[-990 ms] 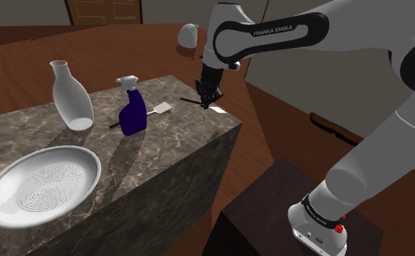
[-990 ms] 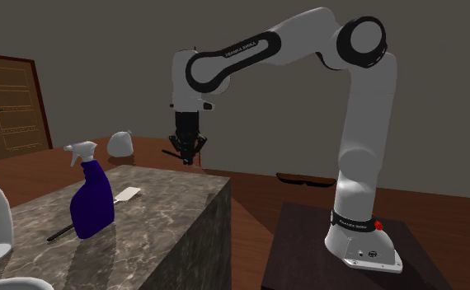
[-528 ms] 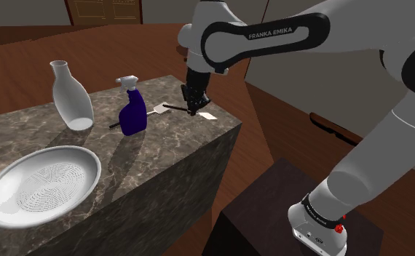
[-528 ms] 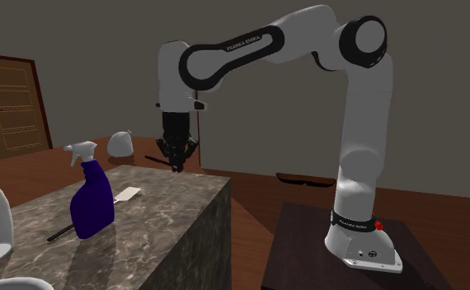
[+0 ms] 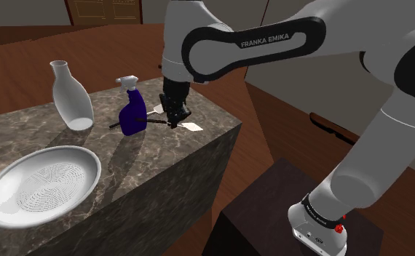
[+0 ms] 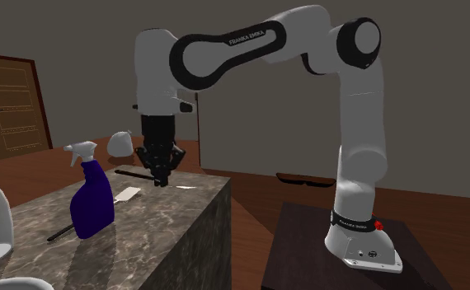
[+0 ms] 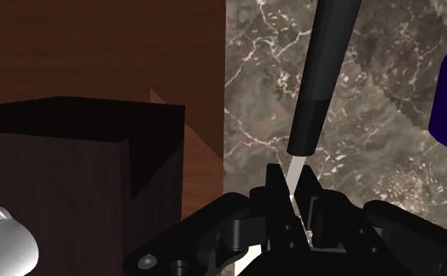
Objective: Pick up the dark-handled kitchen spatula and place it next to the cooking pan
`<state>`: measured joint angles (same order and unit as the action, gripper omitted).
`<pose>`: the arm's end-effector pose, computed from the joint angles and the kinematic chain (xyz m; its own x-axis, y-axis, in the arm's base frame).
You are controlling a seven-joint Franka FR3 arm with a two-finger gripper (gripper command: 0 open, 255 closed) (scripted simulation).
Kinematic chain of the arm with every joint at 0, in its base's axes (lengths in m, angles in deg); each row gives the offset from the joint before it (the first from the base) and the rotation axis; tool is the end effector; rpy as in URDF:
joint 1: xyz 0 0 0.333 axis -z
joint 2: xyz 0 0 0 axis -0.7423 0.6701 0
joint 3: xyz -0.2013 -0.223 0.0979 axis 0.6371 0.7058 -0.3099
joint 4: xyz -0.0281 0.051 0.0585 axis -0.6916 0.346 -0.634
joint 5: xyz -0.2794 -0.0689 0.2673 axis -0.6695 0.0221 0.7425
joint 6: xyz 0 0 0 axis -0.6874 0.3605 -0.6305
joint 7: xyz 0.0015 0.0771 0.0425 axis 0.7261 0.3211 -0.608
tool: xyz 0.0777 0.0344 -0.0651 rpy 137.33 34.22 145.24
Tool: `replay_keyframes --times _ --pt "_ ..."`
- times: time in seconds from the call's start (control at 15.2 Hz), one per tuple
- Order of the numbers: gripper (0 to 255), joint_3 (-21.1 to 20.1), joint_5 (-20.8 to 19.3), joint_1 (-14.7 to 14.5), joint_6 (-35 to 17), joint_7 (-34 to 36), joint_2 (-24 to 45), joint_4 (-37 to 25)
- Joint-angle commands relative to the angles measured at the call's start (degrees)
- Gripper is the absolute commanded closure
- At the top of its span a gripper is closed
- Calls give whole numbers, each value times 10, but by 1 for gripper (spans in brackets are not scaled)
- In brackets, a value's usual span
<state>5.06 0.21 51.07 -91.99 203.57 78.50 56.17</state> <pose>0.4982 0.3165 0.4713 0.0449 -0.9968 -0.0665 -0.9990 -0.0450 0.0006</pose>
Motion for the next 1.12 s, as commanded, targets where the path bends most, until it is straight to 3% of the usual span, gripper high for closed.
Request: replay_keyframes --times 0.0,0.26,1.06 --pt "255 -12 -13 -20 1 36 16 -14" --pt "255 -26 -48 -62 12 99 61 -62" --pt "255 -17 -71 -68 -72 112 91 -1"
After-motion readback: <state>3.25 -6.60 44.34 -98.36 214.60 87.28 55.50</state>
